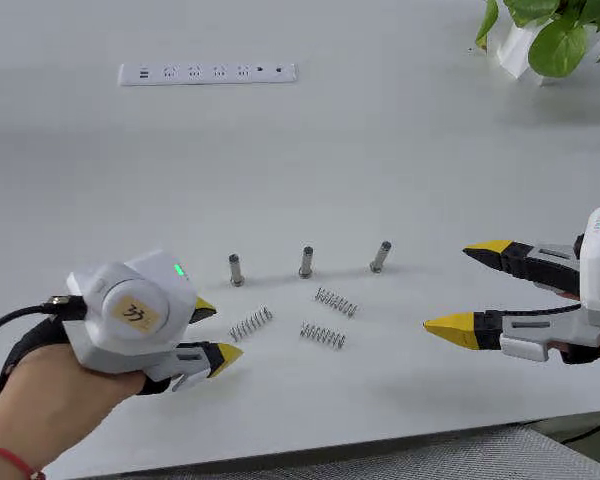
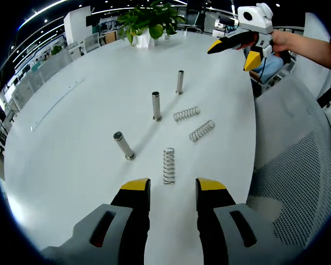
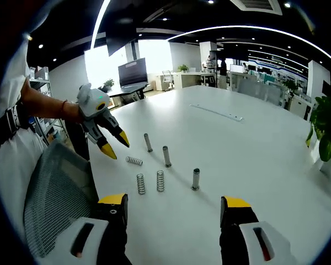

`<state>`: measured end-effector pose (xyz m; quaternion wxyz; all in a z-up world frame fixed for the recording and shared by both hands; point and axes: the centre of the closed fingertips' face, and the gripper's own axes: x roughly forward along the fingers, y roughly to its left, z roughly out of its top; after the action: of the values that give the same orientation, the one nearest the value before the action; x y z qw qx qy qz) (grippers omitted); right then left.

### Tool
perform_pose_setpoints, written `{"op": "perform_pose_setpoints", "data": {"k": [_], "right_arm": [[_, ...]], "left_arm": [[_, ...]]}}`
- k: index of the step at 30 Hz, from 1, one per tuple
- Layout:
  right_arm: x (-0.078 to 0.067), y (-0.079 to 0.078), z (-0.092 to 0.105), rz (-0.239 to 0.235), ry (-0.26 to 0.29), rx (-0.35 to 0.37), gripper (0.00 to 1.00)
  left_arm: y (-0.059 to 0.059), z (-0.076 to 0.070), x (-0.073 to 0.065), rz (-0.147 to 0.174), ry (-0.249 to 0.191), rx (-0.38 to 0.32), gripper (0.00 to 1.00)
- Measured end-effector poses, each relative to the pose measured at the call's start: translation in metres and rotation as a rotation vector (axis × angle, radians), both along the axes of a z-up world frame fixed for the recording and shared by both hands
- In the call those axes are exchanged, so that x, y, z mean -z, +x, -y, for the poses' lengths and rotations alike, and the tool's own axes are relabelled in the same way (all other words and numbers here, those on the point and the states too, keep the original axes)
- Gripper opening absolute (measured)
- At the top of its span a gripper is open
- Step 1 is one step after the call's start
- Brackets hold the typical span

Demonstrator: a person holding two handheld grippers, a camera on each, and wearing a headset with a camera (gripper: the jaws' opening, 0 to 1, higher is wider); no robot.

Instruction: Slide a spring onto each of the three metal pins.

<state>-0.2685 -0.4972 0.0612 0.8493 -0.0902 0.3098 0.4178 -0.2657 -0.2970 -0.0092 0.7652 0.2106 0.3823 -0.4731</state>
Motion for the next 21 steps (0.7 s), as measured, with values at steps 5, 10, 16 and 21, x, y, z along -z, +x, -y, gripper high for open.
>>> {"op": "perform_pose_setpoints", "data": {"k": [5, 10, 16, 21], "right_arm": [[0.001, -0.003, 0.005, 0.012, 0.008, -0.019, 0.72], [0.004, -0.005, 0.010, 0.018, 0.008, -0.039, 0.75], [0.008, -0.008, 0.016, 0.013, 0.001, -0.047, 0.75], [0.007, -0.007, 0.018, 0.019, 0.004, -0.044, 0.74]], "left_arm": [[0.004, 0.001, 0.009, -0.017, 0.039, -0.015, 0.25], [0.008, -0.002, 0.014, -0.023, 0.069, -0.030, 0.20], [0.009, -0.001, 0.021, -0.035, 0.106, -0.031, 0.16], [0.008, 0.001, 0.026, -0.054, 0.120, -0.032, 0.15]]}}
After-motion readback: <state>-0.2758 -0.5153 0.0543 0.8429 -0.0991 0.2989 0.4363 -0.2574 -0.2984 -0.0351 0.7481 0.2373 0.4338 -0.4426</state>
